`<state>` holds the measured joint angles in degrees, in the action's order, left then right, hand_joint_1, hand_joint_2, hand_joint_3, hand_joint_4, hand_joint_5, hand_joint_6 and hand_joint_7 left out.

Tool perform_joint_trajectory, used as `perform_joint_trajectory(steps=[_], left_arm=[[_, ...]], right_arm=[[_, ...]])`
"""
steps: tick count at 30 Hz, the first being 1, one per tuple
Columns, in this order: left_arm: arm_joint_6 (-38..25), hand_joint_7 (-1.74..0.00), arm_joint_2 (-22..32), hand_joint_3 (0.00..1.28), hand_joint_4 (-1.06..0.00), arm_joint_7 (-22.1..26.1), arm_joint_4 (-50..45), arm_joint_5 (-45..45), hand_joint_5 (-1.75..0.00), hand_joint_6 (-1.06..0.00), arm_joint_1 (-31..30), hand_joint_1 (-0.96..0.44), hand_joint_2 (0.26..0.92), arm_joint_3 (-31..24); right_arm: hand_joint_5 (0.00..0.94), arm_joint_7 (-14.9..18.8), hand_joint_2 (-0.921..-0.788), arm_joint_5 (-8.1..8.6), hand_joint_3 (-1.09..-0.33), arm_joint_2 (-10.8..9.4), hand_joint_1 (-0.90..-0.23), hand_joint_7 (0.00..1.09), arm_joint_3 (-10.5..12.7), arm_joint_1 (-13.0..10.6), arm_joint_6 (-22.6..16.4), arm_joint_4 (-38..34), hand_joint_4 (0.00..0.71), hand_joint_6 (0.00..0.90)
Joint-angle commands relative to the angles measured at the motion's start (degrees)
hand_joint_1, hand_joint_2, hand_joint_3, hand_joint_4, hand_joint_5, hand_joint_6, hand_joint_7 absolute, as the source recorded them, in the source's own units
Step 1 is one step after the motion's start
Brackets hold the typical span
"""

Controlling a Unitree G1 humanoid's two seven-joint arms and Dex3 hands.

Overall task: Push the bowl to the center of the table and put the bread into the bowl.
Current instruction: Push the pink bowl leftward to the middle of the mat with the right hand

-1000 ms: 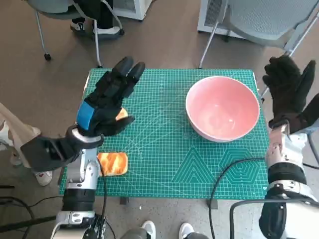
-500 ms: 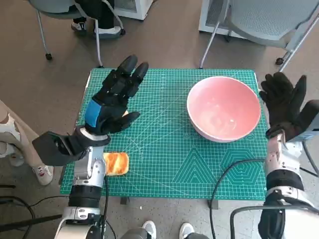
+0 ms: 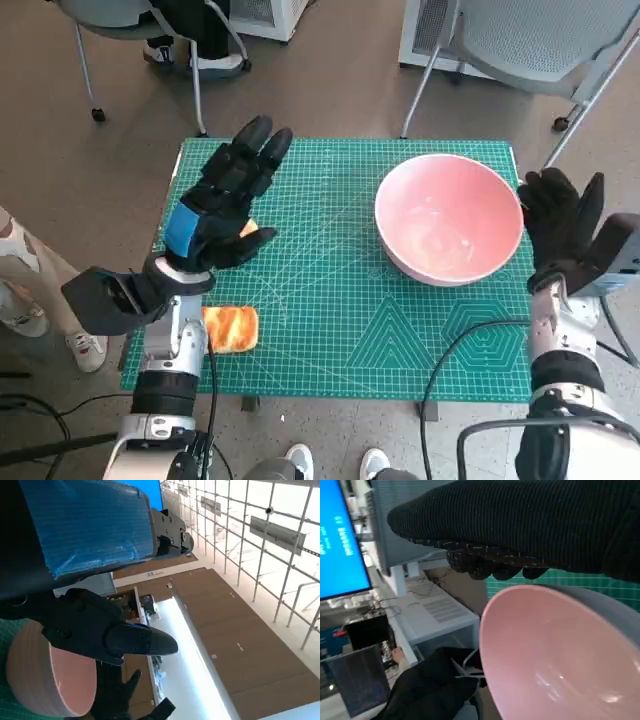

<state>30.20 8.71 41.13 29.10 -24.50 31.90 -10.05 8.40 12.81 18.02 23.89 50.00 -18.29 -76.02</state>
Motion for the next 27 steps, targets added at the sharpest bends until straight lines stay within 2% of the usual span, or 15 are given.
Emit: perform_joint_trajectory(steps=[1, 14, 23, 27], left_arm=[[0.61, -0.11, 0.42, 0.22, -0.12, 0.29, 0.47, 0.63, 0.0, -0.21, 0.21, -0.6, 0.921, -0.15], [0.48, -0.09, 0.57, 0.22, -0.12, 0.17, 0.83, 0.88, 0.0, -0.22, 0.23, -0.6, 0.921, -0.1], [0.12, -0.09, 0.75, 0.22, -0.12, 0.36, 0.81, 0.6, 0.0, -0.22, 0.2, -0.6, 0.921, -0.16], [-0.05, -0.08, 0.71, 0.22, -0.12, 0.26, 0.78, 0.66, 0.0, -0.22, 0.26, -0.6, 0.921, -0.07]], right_arm=[[0.001, -0.87, -0.921, -0.84, -0.742, -1.1, -0.573, 0.19, 0.2, -2.4, 1.4, -0.91, 0.168, 0.231], [0.006, -1.52, -0.921, -2.94, -0.738, -3.8, -0.573, 0.17, -0.62, -3.13, 1.3, -0.84, 0.181, 0.232], [0.011, -0.98, -0.921, -4.43, -0.735, -6.32, -0.607, 0.17, -1.45, -3.18, 0.79, -0.77, 0.197, 0.249], [0.013, -0.83, -0.921, -5.07, -0.737, -7.47, -0.601, 0.16, -2.0, -3.01, 0.69, -0.77, 0.205, 0.255]])
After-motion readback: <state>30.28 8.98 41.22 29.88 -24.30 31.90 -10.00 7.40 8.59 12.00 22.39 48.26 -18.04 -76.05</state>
